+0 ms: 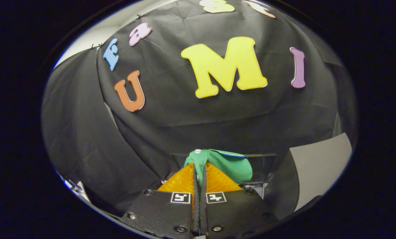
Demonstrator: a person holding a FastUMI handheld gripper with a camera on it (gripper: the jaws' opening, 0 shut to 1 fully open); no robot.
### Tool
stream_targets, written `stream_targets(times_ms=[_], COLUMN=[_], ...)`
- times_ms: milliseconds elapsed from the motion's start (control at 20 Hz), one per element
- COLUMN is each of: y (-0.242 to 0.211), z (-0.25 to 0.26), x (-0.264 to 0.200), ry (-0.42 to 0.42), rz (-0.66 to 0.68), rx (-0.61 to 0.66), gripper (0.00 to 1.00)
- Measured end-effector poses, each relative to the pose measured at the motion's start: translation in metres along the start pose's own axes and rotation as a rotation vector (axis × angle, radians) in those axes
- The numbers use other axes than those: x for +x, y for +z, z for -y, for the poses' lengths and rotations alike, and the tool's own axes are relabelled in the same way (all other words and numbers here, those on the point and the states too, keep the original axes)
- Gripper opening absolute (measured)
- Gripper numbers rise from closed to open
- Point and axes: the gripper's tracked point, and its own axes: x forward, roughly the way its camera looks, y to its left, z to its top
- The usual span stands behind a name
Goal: Put the clothes into the washing machine and then close the washing machine lid.
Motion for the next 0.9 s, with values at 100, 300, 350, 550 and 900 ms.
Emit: stream_targets(times_ms=[100,300,350,550,900], y=[-0.017,-0.050,-0.059,-0.099,-0.171], z=[0.001,0.004,0.006,0.011,0.041], x=[0.019,0.046,0.051,0.074,0.106], ry=[-0.002,-0.013,-0.018,-0.043,-0.124], rz=[-0.035,-0.092,-0.105,-0.159,-0.285], rx=[0.003,0.002,0.000,0.014,0.051], gripper=[0.04,0.04,0.04,0.04,0.04])
